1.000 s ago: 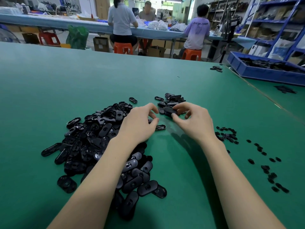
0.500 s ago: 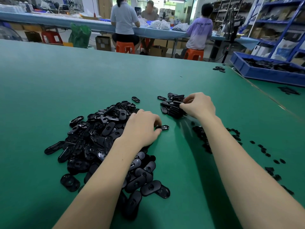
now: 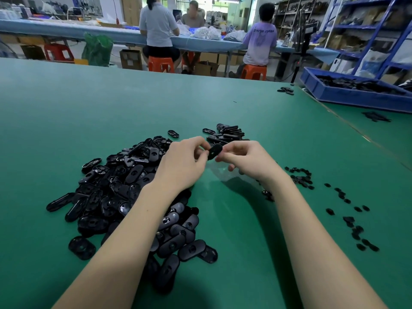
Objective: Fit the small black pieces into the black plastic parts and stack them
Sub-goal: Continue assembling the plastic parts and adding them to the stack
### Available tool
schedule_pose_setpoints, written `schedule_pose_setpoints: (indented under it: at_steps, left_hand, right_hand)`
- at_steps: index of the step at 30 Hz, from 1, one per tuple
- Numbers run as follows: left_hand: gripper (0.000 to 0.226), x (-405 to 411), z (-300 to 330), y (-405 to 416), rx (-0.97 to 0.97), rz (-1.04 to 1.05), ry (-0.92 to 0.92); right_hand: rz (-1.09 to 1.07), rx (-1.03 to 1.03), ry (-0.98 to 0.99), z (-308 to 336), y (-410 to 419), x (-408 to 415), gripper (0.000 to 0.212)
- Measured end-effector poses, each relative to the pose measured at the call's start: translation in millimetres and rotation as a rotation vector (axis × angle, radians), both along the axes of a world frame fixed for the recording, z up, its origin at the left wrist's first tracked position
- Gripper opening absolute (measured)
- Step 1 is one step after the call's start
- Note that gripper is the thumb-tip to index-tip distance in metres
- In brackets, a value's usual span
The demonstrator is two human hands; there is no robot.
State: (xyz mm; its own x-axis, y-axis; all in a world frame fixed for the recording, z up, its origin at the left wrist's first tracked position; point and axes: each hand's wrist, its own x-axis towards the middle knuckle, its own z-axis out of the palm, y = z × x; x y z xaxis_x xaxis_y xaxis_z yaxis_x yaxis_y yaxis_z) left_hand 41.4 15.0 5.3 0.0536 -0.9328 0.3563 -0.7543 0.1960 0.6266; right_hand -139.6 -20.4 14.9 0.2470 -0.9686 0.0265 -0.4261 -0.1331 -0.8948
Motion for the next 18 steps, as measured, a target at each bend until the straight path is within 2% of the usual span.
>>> schedule_pose_setpoints:
  at_steps: [6,9,12,18]
  left_hand:
    - [0.007,-3.4,-2.4,0.1,0.064,-0.108,0.057]
    - [0.031,-2.9,-2.6,1.9,0.090,-0.167,0.069]
    - [0.051,-3.4,-1.6,3.3,0.028,-0.208,0.038]
    - [0.027,-5.4,-2.1,2.1,0.002,-0.192,0.002]
  right_hand:
    - [0.032,0.055,-0.075,2.2,3.0,-4.7,0.004]
    - [0.000,0.066,-0.085,2.2,2.6,-6.9,0.008]
    - [0.003,0.061,-0.042,4.0,1.7,-9.4,0.016]
    - [0.066,0.103,0.006,4.6,1.5,-9.9,0.015]
